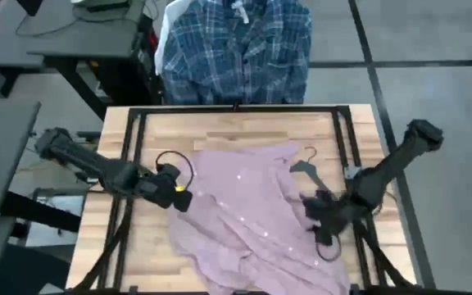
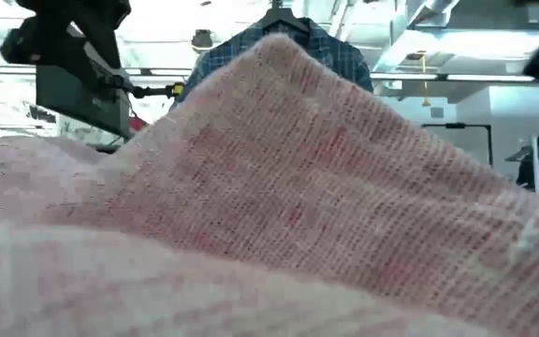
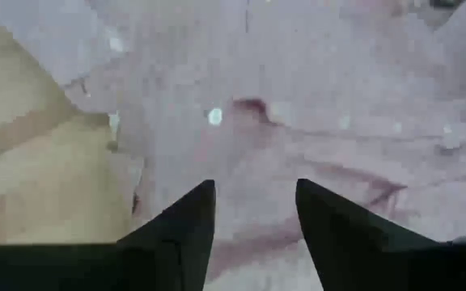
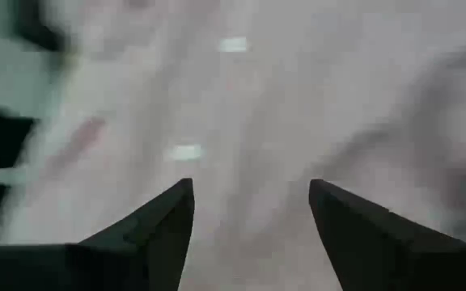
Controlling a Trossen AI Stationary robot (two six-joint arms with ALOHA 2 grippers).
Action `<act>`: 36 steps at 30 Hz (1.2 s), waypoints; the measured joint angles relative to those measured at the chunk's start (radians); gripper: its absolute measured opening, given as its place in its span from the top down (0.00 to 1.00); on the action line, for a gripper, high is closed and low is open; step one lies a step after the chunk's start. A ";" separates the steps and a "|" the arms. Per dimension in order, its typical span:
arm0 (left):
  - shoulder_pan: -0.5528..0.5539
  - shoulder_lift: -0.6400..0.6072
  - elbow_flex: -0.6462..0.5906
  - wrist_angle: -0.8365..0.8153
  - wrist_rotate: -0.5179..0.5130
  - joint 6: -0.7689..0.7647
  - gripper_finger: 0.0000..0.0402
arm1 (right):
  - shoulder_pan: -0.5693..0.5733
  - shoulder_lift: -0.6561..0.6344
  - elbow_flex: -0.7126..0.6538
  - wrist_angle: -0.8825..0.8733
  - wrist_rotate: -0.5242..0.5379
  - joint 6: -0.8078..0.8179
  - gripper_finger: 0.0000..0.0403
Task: Hang clothes
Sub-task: Hang the pink polo shirt on the hanger rack
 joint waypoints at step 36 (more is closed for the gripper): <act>0.385 -0.088 0.000 -0.030 0.228 0.809 0.61 | -0.661 0.302 -0.284 0.092 -0.162 -0.060 0.70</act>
